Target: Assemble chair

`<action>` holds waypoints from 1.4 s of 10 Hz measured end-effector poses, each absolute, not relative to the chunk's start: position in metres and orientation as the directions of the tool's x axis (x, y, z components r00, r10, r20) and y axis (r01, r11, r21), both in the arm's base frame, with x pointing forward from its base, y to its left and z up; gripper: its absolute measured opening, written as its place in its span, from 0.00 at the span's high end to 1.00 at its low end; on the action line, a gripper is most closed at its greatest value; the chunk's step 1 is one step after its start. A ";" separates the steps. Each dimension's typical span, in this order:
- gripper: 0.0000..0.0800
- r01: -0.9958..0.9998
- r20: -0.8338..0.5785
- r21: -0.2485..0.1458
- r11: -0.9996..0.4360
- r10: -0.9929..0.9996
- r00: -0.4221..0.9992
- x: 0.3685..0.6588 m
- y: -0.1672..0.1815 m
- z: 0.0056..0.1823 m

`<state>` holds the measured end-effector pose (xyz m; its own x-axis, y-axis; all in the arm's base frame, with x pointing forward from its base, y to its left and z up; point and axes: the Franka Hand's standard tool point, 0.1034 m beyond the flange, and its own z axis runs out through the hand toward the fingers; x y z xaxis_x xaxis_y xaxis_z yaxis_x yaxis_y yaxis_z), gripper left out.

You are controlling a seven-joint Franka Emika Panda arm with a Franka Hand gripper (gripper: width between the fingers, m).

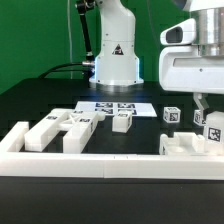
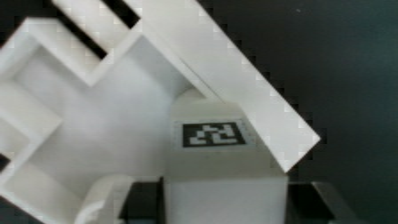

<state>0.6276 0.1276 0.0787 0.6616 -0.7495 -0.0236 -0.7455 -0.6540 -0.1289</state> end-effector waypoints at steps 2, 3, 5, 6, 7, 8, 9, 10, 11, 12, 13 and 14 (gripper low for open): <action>0.64 -0.842 -0.047 -0.122 -0.525 -0.845 0.533 0.627 0.128 0.079; 0.64 -0.865 -0.054 -0.119 -0.487 -0.867 0.496 0.627 0.128 0.079; 0.64 -0.916 -0.072 -0.116 -0.385 -0.916 0.394 0.627 0.128 0.079; 0.64 -0.918 -0.073 -0.116 -0.380 -0.918 0.389 0.628 0.128 0.079; 0.64 -0.924 -0.075 -0.115 -0.364 -0.924 0.374 0.628 0.128 0.079; 0.64 -0.915 -0.072 -0.116 -0.385 -0.916 0.395 0.627 0.128 0.079; 0.52 -0.903 -0.069 -0.117 -0.414 -0.904 0.423 0.627 0.128 0.079; 0.34 -0.894 -0.067 -0.118 -0.432 -0.895 0.441 0.627 0.129 0.079; 0.24 -0.879 -0.064 -0.120 -0.461 -0.880 0.470 0.627 0.130 0.079; 0.24 -0.812 -0.043 -0.123 -0.571 -0.814 0.579 0.627 0.131 0.079; 0.20 -0.742 -0.027 -0.126 -0.658 -0.745 0.666 0.626 0.134 0.078; 0.19 -0.666 -0.016 -0.129 -0.735 -0.670 0.742 0.625 0.136 0.078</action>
Offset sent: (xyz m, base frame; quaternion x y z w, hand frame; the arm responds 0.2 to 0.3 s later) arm 0.0003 -0.0013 -0.0012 -0.0117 -0.0104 0.2150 0.9765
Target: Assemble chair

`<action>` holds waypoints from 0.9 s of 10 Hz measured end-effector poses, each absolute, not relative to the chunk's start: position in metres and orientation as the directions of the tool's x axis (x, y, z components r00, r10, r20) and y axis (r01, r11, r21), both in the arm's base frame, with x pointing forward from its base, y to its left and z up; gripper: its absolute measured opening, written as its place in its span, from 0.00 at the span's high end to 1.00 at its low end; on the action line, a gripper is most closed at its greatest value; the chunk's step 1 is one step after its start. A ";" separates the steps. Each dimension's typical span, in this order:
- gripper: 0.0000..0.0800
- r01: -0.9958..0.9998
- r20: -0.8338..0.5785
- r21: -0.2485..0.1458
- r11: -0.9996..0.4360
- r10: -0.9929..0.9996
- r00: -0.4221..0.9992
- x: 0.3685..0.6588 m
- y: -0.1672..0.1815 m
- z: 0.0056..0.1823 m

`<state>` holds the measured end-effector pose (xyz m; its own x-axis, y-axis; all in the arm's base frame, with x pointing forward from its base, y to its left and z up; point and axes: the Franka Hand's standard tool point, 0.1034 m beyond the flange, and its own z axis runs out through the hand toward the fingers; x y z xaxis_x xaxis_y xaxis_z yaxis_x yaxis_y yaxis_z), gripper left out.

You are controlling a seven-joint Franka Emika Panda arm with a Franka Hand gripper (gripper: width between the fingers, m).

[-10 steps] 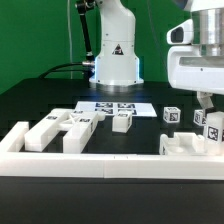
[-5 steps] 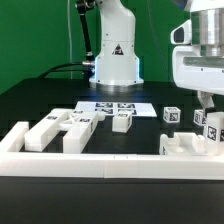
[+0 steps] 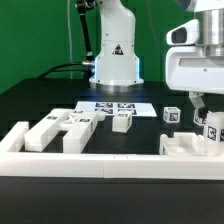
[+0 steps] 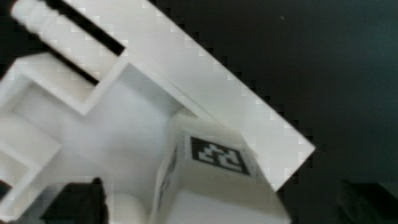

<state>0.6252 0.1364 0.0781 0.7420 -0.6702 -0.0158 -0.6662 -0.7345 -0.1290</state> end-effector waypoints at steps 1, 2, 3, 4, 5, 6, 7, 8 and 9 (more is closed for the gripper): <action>0.19 -0.601 -0.005 -0.130 -0.789 -0.605 0.796 0.625 0.137 0.078; 0.19 -0.492 0.012 -0.129 -0.861 -0.497 0.867 0.625 0.137 0.078; 0.19 -0.414 0.023 -0.128 -0.901 -0.420 0.907 0.625 0.137 0.078; 0.19 -0.318 0.037 -0.124 -0.940 -0.324 0.945 0.625 0.136 0.078; 0.19 -0.246 0.046 -0.121 -0.962 -0.253 0.966 0.626 0.135 0.078; 0.19 -0.196 0.053 -0.118 -0.973 -0.203 0.978 0.626 0.134 0.078; 0.19 -0.114 0.063 -0.110 -0.987 -0.121 0.991 0.626 0.134 0.078; 0.19 -0.050 0.070 -0.101 -0.994 -0.058 0.996 0.626 0.133 0.078; 0.19 -0.012 0.074 -0.097 -0.995 -0.019 0.997 0.626 0.132 0.078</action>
Offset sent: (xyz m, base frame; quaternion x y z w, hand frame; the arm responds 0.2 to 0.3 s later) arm 0.0004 0.0031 0.0016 -0.0012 -0.0048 -0.2421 0.9702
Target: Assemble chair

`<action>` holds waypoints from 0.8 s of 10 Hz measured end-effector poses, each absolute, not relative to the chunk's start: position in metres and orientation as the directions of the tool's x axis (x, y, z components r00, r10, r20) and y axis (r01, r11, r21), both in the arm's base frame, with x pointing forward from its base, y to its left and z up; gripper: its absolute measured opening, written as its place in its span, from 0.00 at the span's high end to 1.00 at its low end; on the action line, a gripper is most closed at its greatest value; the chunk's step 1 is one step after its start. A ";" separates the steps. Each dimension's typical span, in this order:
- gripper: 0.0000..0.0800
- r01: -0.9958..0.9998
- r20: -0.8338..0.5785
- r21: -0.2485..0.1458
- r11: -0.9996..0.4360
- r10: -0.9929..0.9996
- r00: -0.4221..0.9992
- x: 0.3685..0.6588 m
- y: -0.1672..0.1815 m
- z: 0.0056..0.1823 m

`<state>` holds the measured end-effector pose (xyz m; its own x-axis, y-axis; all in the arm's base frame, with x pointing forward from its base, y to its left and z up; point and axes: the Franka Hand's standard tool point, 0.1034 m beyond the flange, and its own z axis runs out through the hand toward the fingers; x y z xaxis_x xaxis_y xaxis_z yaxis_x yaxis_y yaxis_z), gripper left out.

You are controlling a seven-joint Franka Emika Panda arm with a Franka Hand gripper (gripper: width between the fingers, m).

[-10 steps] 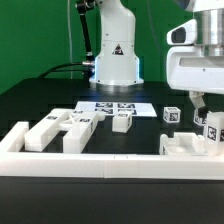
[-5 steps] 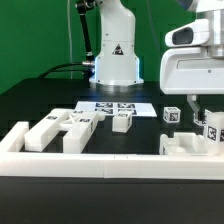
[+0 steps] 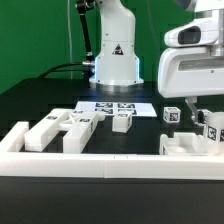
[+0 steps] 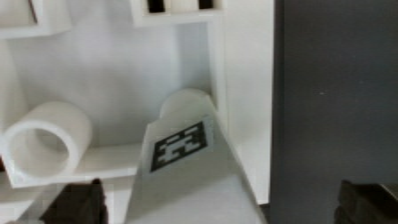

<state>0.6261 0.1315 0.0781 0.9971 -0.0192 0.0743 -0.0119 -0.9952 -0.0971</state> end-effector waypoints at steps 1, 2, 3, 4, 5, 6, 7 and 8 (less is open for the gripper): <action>0.19 0.042 0.080 -0.091 -0.995 0.034 0.996 0.626 0.131 0.078; 0.19 0.089 0.085 -0.084 -0.992 0.082 0.993 0.627 0.130 0.078; 0.19 0.142 0.089 -0.074 -0.987 0.135 0.987 0.627 0.129 0.078; 0.23 0.140 0.089 -0.074 -0.987 0.133 0.987 0.627 0.128 0.078; 0.23 0.138 0.089 -0.074 -0.988 0.132 0.987 0.627 0.128 0.078; 0.45 0.138 0.089 -0.074 -0.988 0.132 0.987 0.627 0.128 0.078; 0.45 0.138 0.088 -0.074 -0.988 0.131 0.987 0.627 0.128 0.078; 0.64 0.120 0.087 -0.075 -0.990 0.113 0.990 0.627 0.128 0.078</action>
Offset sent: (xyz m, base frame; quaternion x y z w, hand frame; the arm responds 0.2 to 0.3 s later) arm 0.0019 -0.0026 0.0004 -0.0037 0.0024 -0.0667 0.9978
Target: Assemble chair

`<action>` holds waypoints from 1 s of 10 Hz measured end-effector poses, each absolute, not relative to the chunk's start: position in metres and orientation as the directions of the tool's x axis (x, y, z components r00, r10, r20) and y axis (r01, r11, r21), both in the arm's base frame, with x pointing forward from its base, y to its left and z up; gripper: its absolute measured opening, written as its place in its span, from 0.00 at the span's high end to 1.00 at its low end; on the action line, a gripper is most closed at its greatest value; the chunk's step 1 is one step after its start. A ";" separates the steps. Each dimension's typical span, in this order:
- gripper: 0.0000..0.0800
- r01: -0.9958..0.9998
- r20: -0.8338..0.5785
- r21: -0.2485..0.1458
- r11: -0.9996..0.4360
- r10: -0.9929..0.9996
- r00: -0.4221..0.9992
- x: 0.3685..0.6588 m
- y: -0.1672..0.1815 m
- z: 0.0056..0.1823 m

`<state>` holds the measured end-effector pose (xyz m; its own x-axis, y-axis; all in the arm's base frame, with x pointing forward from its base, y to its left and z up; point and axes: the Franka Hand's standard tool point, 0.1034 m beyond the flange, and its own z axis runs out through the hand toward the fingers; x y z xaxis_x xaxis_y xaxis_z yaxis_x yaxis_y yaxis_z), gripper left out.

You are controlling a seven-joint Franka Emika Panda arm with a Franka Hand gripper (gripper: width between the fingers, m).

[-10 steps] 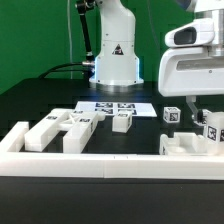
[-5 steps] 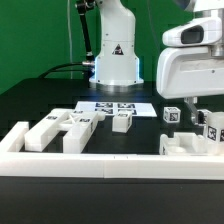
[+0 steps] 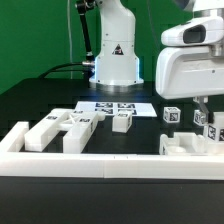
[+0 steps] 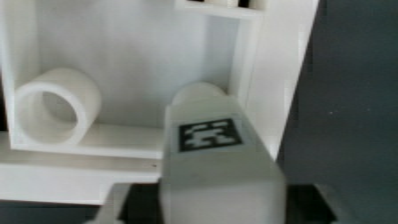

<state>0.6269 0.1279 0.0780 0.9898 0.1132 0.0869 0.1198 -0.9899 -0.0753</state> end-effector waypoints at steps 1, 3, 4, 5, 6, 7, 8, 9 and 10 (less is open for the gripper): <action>0.64 0.105 0.086 -0.076 -0.992 0.099 0.991 0.627 0.128 0.078; 0.64 0.074 0.083 -0.082 -0.994 0.068 0.994 0.627 0.128 0.078; 0.64 -0.055 0.073 -0.093 -0.994 -0.061 0.995 0.627 0.125 0.078; 0.64 -0.131 0.069 -0.096 -0.987 -0.138 0.988 0.628 0.123 0.078; 0.64 -0.247 0.060 -0.095 -0.964 -0.254 0.965 0.628 0.118 0.078; 0.64 -0.336 0.055 -0.095 -0.937 -0.342 0.938 0.629 0.114 0.078; 0.64 -0.390 0.052 -0.095 -0.916 -0.396 0.917 0.629 0.110 0.078; 0.64 -0.450 0.051 -0.091 -0.888 -0.455 0.889 0.630 0.105 0.078; 0.64 -0.477 0.053 -0.091 -0.874 -0.483 0.874 0.631 0.103 0.078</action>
Offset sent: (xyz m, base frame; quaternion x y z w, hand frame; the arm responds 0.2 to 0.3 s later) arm -0.0020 -0.0041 0.0017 0.0150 -0.0046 0.2685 0.9632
